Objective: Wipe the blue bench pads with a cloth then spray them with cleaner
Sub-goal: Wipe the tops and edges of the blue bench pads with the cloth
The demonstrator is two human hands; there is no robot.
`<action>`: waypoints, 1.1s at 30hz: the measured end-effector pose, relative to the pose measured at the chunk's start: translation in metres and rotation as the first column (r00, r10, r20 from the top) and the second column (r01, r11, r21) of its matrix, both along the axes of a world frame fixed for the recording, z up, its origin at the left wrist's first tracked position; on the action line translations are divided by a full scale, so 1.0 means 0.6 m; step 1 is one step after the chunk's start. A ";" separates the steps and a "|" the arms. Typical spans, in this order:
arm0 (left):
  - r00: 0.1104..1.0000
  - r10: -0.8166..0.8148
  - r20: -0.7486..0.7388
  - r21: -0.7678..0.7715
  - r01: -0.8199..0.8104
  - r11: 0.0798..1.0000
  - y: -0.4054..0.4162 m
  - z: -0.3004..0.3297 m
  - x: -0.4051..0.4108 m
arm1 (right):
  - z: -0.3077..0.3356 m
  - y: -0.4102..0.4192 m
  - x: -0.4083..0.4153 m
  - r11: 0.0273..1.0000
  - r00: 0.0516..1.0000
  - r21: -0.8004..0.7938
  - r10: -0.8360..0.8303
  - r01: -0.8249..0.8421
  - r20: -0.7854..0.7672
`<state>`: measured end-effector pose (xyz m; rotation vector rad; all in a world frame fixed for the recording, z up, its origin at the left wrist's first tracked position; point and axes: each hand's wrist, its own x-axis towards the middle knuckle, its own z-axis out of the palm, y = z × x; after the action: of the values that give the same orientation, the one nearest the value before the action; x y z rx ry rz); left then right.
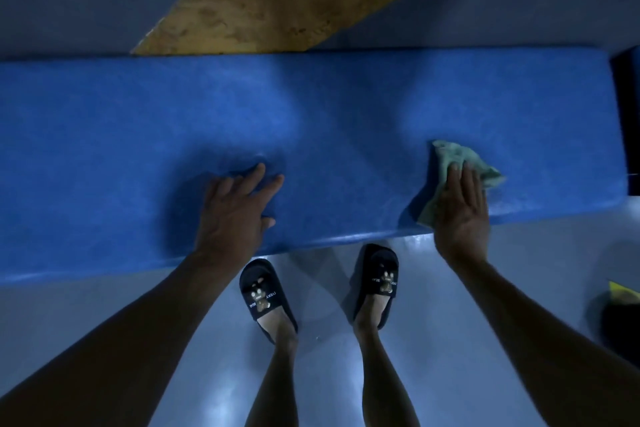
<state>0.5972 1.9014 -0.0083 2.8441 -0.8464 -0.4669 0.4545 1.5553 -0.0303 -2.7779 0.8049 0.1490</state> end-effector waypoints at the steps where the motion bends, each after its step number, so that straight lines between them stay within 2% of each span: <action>1: 1.000 0.000 0.000 0.000 0.000 1.000 0.000 -0.001 0.001 | -0.006 0.033 0.011 0.992 0.991 0.009 -0.130 0.130 0.015; 3: 1.000 0.002 0.011 0.002 -0.002 1.000 0.001 -0.001 0.001 | -0.011 0.122 0.039 0.960 0.961 0.058 -0.275 0.273 0.034; 4: 1.000 -0.003 0.020 0.006 0.003 1.000 0.001 0.000 0.000 | -0.012 0.171 0.048 0.966 0.965 0.078 -0.254 0.248 0.067; 6: 0.999 -0.011 0.030 0.024 0.010 1.000 -0.002 0.003 0.001 | -0.009 0.267 0.051 0.995 0.992 0.086 -0.060 0.050 0.113; 8: 1.000 -0.008 0.021 0.036 0.007 0.999 -0.003 0.007 0.003 | 0.007 0.328 0.043 0.963 0.973 0.149 0.214 -0.225 0.086; 10: 1.000 -0.011 0.011 0.042 0.011 0.999 -0.005 0.010 0.003 | 0.018 0.304 0.045 0.850 0.865 0.159 0.495 -0.502 0.083; 11: 1.000 -0.011 0.007 0.047 0.010 0.999 -0.006 0.010 0.004 | 0.017 0.263 0.048 0.765 0.772 0.104 0.632 -0.636 0.068; 12: 1.000 -0.010 0.005 0.051 0.010 0.999 -0.006 0.010 0.004 | 0.016 0.214 0.050 0.679 0.680 0.051 0.733 -0.733 0.026; 13: 1.000 -0.011 0.010 0.052 0.010 0.999 -0.006 0.009 0.006 | 0.014 0.160 0.051 0.640 0.640 0.017 0.768 -0.768 -0.021; 14: 1.000 -0.013 0.016 0.052 0.012 0.999 -0.005 0.007 0.007 | 0.013 0.103 0.049 0.680 0.680 -0.015 0.732 -0.733 -0.043; 15: 1.000 -0.016 0.021 0.051 0.015 0.999 -0.005 0.004 0.007 | 0.016 0.050 0.044 0.772 0.773 -0.039 0.632 -0.634 -0.057; 17: 1.000 -0.021 0.017 0.048 0.020 0.999 -0.004 0.001 0.006 | 0.033 -0.011 0.036 0.958 0.952 -0.044 0.277 -0.284 -0.131; 18: 1.000 -0.022 0.013 0.049 0.022 0.999 -0.004 0.001 0.006 | 0.033 -0.015 0.040 0.993 0.982 -0.050 0.095 -0.105 -0.162; 20: 1.000 -0.021 0.016 0.050 0.020 0.999 -0.004 0.000 0.005 | 0.021 0.030 0.066 0.992 0.980 -0.049 -0.119 0.112 -0.160; 23: 1.000 -0.014 0.020 0.023 0.013 1.000 -0.002 0.006 0.006 | 0.000 0.151 0.111 0.989 0.987 -0.012 -0.151 0.150 -0.051; 25: 1.000 -0.011 0.008 0.025 0.011 1.000 -0.004 0.011 0.009 | -0.006 0.227 0.120 1.000 1.000 0.017 -0.020 0.020 0.017; 27: 1.000 -0.011 -0.017 0.049 0.012 0.999 -0.005 0.014 0.011 | 0.003 0.273 0.116 0.972 0.973 0.056 0.229 -0.229 0.003; 29: 1.000 -0.010 -0.029 0.082 0.013 0.997 -0.006 0.014 0.012 | 0.013 0.256 0.120 0.867 0.870 0.080 0.494 -0.491 -0.009; 31: 0.999 -0.020 -0.031 0.079 0.023 0.997 -0.006 0.013 0.018 | 0.018 0.185 0.132 0.706 0.706 0.052 0.708 -0.707 -0.009; 32: 0.999 -0.026 -0.027 0.072 0.028 0.997 -0.006 0.012 0.023 | 0.020 0.141 0.137 0.637 0.637 0.017 0.771 -0.771 -0.029; 33: 0.999 -0.030 -0.019 0.066 0.032 0.997 -0.007 0.013 0.030 | 0.021 0.096 0.141 0.619 0.619 -0.017 0.783 -0.785 -0.059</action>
<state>0.6152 1.8975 -0.0004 2.8860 -0.8892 -0.5334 0.5393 1.6132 -0.0180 -2.9559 -0.4933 0.3491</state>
